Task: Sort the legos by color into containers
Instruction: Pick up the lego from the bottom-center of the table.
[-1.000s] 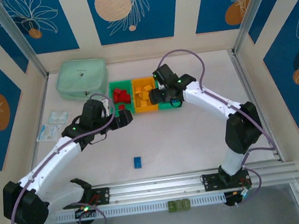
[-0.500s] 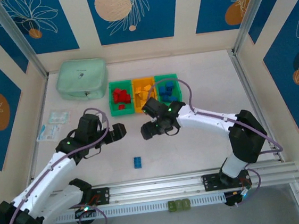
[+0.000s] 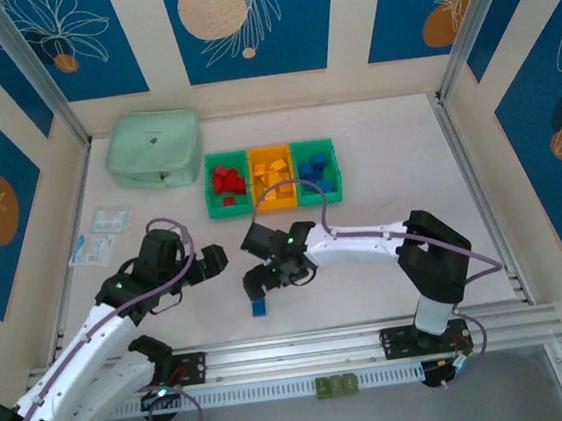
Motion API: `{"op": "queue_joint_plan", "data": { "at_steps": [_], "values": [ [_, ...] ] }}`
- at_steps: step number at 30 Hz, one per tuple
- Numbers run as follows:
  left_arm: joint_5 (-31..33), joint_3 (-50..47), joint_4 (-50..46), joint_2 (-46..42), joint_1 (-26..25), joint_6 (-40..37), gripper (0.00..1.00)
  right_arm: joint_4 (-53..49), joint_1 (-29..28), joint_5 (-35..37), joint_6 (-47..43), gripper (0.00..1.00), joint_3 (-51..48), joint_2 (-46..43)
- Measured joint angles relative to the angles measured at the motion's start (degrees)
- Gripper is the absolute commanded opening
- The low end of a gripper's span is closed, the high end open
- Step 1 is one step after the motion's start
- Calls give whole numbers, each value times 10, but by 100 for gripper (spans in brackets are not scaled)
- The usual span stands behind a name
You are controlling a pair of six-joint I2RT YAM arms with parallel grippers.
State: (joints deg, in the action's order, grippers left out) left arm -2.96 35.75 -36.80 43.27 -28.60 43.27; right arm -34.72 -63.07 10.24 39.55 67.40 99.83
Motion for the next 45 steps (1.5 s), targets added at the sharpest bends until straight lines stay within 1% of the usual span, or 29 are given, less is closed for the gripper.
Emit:
{"op": "queue_joint_plan", "data": {
  "at_steps": [10,16,20,23,29,34,38,45],
  "values": [
    [24,0,-40,-34,1,2,99,0,-37,-5,1,92,50,66],
    [31,0,-48,-39,2,2,99,-18,-42,-8,-3,88,73,101],
    [31,0,-48,-39,3,3,99,-39,-42,-2,0,77,72,104],
    [31,0,-48,-39,3,4,99,-49,-42,9,7,67,63,101],
    [31,0,-43,-34,4,4,99,-84,-42,28,8,56,52,90],
    [30,0,-40,-22,4,4,99,-84,-42,31,4,48,53,90],
    [30,0,-40,-22,4,4,99,-84,-42,33,-3,35,53,90],
    [20,0,-27,-20,4,4,99,-90,-38,46,-7,30,58,84]
  ]
}}
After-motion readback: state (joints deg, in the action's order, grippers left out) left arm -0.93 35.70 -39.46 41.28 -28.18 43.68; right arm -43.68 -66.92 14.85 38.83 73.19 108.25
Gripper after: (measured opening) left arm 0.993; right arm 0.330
